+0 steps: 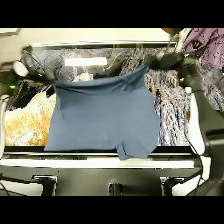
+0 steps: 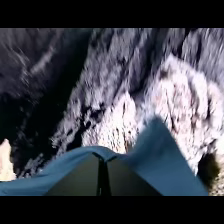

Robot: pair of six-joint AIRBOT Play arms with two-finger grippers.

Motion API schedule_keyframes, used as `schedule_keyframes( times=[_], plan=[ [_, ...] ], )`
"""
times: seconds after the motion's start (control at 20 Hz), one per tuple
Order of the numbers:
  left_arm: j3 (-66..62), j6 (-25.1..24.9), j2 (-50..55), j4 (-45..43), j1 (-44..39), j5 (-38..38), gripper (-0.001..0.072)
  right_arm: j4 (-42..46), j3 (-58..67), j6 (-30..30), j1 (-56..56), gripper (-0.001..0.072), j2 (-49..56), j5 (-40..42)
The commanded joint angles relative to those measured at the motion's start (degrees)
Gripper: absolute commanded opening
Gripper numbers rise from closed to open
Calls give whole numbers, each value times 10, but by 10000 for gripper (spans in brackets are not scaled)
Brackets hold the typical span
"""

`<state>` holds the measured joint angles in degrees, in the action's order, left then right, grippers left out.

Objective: Fold the clothes and pants, and hang the long-sleeved shirts on hangers.

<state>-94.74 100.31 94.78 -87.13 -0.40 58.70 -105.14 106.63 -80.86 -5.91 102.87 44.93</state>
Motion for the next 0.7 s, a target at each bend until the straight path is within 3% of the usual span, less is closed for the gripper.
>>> schedule_keyframes(
  times=[0.0,0.1,0.15,0.2,0.25,0.3,0.35,0.5,0.65],
  plan=[
    [2,2,91,31,0,-24,17,-12,1,19,-11,34,83,26],
    [2,2,105,53,0,-28,18,-12,1,23,-11,87,94,52],
    [2,2,106,60,0,-26,30,-15,1,23,-11,172,93,62],
    [0,2,104,62,1,-17,100,-18,2,23,-10,259,88,75],
    [-12,2,100,61,6,8,262,-19,2,19,-7,332,78,92],
    [-31,1,95,61,14,44,499,-21,2,-2,2,381,61,115],
    [-47,-10,84,61,27,76,657,-20,2,-37,13,380,40,140],
    [-50,-27,14,55,87,133,675,-21,1,-174,66,380,-38,269],
    [37,-30,-80,55,155,158,674,-132,-107,-227,173,379,-135,323]
  ],
)
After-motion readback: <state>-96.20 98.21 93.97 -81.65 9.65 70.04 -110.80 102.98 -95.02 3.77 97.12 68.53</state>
